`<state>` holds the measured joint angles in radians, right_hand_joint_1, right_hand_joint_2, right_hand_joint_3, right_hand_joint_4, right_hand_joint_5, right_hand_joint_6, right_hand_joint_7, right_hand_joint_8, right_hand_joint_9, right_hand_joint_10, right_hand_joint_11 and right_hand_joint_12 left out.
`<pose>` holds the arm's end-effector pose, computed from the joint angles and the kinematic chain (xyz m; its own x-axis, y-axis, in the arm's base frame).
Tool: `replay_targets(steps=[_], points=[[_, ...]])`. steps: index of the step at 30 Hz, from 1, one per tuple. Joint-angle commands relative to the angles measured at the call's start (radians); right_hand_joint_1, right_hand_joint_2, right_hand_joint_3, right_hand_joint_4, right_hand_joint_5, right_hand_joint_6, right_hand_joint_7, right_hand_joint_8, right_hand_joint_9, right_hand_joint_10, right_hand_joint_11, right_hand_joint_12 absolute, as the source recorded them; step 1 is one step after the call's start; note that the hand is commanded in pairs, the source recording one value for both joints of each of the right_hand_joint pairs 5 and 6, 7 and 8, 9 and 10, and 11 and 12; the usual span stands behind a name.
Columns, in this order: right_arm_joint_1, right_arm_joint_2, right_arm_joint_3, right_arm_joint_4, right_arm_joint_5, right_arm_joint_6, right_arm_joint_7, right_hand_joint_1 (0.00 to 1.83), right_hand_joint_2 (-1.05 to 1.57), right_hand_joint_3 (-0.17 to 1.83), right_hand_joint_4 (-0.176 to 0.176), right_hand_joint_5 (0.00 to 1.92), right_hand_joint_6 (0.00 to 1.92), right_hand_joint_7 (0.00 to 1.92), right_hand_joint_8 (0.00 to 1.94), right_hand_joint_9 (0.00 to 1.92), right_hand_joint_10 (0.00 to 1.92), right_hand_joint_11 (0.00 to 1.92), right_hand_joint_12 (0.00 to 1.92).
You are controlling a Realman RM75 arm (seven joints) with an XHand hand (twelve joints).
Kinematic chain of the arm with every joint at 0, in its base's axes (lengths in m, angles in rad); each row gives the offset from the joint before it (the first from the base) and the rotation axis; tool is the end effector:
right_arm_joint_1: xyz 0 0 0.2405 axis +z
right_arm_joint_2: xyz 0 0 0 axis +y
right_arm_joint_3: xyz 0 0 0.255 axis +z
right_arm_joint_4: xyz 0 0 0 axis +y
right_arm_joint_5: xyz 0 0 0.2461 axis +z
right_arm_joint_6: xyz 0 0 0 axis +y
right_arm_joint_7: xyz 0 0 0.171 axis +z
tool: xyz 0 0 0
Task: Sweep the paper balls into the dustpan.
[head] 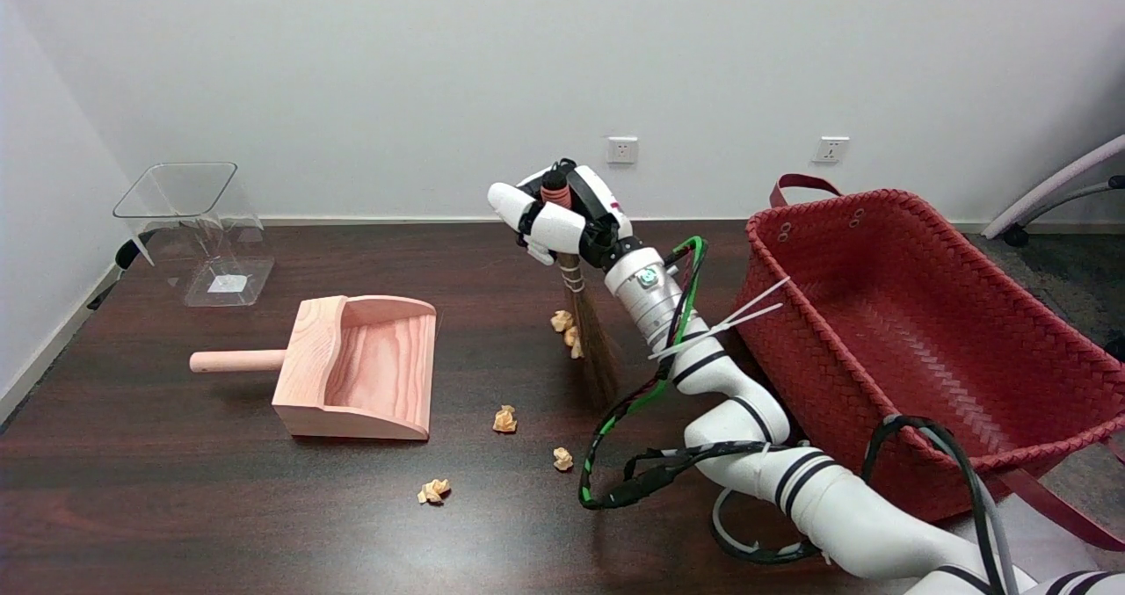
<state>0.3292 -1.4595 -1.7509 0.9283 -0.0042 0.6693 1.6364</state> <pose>-0.2642 -0.4727 0.2187 0.1038 -0.1579 0.9820 -0.9404 -0.3371 0.0452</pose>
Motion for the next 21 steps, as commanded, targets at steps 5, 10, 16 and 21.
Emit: replay_targets(steps=[5, 10, 16, 21], points=[[-0.029, -0.043, -0.001, 0.103, -0.011, -0.037, 0.072, 0.93, 0.99, 0.48, 0.000, 1.92, 1.92, 1.92, 1.92, 1.92, 1.92, 1.92, 1.92], [-0.030, -0.060, -0.001, 0.118, -0.016, -0.049, 0.068, 0.92, 1.01, 0.45, 0.000, 1.92, 1.92, 1.92, 1.92, 1.92, 1.92, 1.92, 1.92], [-0.030, -0.088, -0.005, 0.109, -0.019, -0.049, 0.067, 0.92, 1.03, 0.44, 0.000, 1.92, 1.92, 1.92, 1.92, 1.92, 1.92, 1.92, 1.92], [-0.040, -0.099, -0.006, 0.138, -0.042, -0.055, 0.067, 0.92, 1.03, 0.46, 0.000, 1.92, 1.92, 1.92, 1.92, 1.92, 1.92, 1.92, 1.92]])
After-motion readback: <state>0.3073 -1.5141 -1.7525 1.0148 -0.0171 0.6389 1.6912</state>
